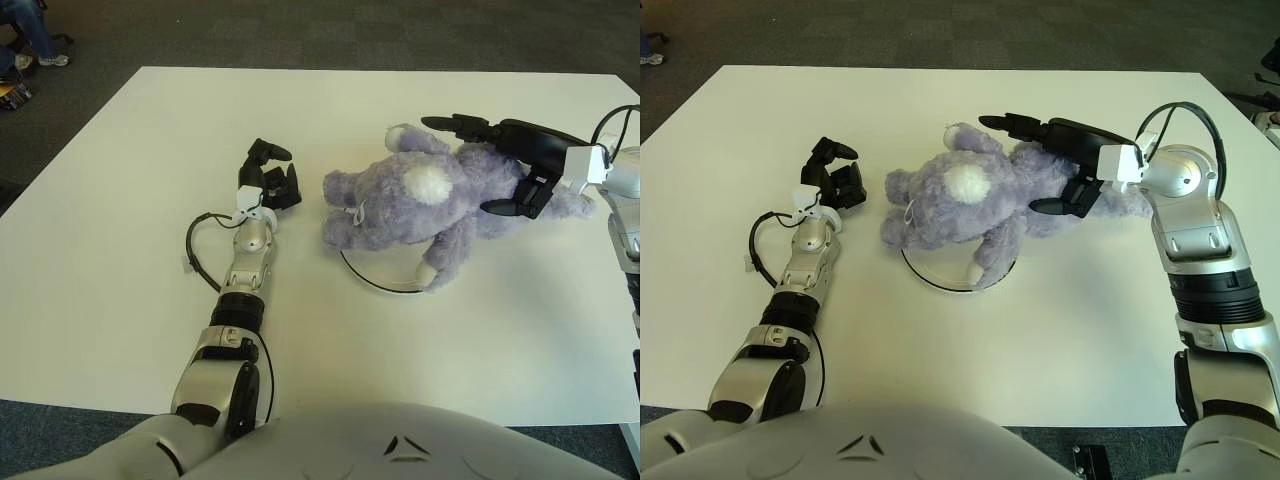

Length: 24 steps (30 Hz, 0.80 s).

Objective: Put the doll into the plate.

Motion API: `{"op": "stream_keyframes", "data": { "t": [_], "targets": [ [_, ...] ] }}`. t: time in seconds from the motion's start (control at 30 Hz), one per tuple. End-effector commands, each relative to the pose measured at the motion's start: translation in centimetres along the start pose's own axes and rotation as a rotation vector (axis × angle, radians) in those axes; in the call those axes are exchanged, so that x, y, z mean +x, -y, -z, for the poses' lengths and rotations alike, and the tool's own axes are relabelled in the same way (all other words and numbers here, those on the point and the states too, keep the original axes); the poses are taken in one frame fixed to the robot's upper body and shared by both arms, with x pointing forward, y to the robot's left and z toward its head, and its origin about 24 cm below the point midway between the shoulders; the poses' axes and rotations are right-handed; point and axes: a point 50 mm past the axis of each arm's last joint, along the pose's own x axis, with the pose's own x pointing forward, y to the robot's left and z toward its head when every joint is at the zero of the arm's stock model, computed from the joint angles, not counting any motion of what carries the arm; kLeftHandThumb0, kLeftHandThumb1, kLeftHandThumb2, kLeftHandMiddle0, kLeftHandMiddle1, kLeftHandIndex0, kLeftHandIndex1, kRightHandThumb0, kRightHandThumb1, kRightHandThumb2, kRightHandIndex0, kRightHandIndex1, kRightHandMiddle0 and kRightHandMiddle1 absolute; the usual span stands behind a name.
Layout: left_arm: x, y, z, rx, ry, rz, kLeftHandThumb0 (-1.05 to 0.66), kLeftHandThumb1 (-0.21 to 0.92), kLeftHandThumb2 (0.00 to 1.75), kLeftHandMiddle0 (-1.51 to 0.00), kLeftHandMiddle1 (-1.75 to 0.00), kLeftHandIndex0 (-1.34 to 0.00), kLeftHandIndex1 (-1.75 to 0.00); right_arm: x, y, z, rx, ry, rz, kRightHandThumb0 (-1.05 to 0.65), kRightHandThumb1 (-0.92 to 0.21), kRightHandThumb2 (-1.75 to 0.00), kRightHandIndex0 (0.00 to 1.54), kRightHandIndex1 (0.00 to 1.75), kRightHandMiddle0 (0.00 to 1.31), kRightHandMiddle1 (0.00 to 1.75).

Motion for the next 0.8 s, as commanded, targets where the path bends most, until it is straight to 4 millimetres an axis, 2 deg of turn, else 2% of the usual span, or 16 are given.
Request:
{"op": "stream_keyframes", "data": {
  "t": [0.0,0.03,0.07,0.1,0.17,0.4,0.63,0.77],
  "targets": [
    [-1.3,-0.4,1.8,0.009,-0.073,-0.017,-0.45,0.41,1.20,-1.17,-1.75,-0.54,-1.75,-0.1,0.4,-0.3,-0.018,0.005,0.040,-0.40,-0.37,-0.97,0.15,1.40,0.00,0.00],
    [-1.3,-0.4,1.8,0.009,-0.073,-0.017,-0.45,0.41,1.20,-1.17,-1.75,-0.54,-1.75,-0.1,0.4,-0.3,-0.027,0.003,0.050,-0.45,-0.38,-0.94,0.12,1.32,0.00,0.00],
    [-1.3,-0.4,1.8,0.008,-0.073,-0.017,-0.45,0.41,1.20,-1.17,-1.75,-0.54,-1.75,-0.1,0.4,-0.3,-0.032,0.002,0.057,-0.56,-0.42,-0.87,0.08,1.07,0.00,0.00],
    [-1.3,-0.4,1.8,0.008,-0.073,-0.017,-0.45,0.41,1.20,-1.17,-1.75,-0.54,-1.75,-0.1,0.4,-0.4,-0.035,0.002,0.060,-0.62,-0.45,-0.83,0.05,0.91,0.00,0.00],
    [-1.3,-0.4,1.8,0.007,-0.073,-0.018,-0.45,0.41,1.20,-1.17,-1.75,-0.54,-1.75,-0.1,0.4,-0.4,-0.036,0.004,0.066,-0.68,-0.49,-0.78,0.03,0.77,0.00,0.00],
    [-1.4,-0.3,1.8,0.001,-0.073,-0.018,-0.45,0.41,1.20,-1.17,-1.75,-0.54,-1.75,0.0,0.1,-0.5,-0.072,0.016,0.101,-0.79,-0.58,-0.65,0.01,0.49,0.00,0.00],
    [-1.4,-0.3,1.8,0.012,-0.066,-0.014,-0.45,0.41,1.20,-1.17,-1.75,-0.53,-1.75,-0.2,-0.4,-1.1,-0.104,0.030,0.136,-0.81,-0.60,-0.62,0.00,0.23,0.00,0.00],
    [-1.3,-0.3,1.8,0.014,-0.061,-0.007,-0.45,0.41,1.20,-1.16,-1.75,-0.54,-1.75,-0.4,-0.5,-1.3,-0.133,0.036,0.153,-0.80,-0.60,-0.62,0.00,0.14,0.00,0.00]
  ]
}}
